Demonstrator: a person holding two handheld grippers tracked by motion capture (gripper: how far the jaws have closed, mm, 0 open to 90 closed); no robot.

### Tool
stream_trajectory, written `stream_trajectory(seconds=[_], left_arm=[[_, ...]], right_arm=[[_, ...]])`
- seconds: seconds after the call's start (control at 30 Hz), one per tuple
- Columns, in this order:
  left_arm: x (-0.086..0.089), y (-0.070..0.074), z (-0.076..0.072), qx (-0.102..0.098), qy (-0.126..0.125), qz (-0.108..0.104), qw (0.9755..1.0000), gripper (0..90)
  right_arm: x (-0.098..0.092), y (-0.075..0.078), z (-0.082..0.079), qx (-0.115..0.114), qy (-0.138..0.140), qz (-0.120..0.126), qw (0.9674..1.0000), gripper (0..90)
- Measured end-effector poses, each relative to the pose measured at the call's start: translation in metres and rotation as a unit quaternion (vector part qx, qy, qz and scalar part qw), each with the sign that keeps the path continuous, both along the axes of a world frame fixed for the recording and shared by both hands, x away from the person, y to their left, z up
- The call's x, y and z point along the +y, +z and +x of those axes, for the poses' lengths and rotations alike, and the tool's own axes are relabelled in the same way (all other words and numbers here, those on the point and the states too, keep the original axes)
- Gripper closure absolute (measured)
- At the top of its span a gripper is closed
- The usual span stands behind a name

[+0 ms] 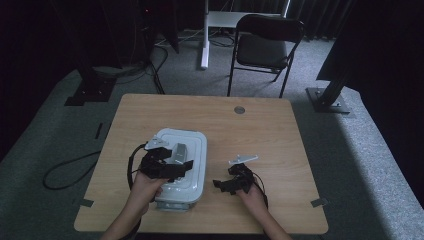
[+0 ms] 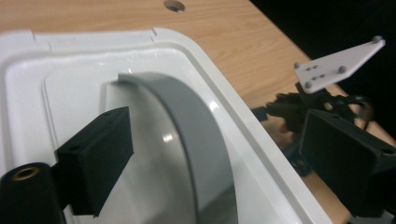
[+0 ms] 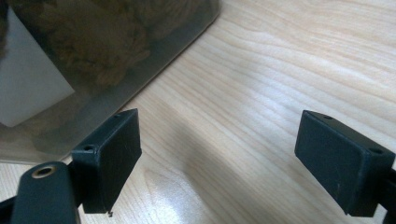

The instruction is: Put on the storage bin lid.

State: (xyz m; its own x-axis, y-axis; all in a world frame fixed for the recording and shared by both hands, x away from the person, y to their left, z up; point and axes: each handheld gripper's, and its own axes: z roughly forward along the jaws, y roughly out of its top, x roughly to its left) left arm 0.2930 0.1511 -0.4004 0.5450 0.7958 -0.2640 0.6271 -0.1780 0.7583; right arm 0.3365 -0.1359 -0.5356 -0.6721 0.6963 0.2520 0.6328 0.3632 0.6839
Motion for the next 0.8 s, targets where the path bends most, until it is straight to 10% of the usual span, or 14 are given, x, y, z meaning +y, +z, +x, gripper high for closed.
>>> stream_trajectory(seconds=[0.3, 0.8], left_arm=[[0.021, 0.005, -0.005, -0.002, 0.000, -0.028, 0.9996, 0.5], [0.074, -0.009, -0.014, -0.026, 0.056, 0.045, 0.9971, 2.1]], right_arm=[[-0.004, 0.002, -0.001, -0.004, -0.006, 0.001, 1.0000, 13.7], [-0.016, 0.005, 0.000, -0.008, -0.025, 0.001, 0.9997, 13.7]])
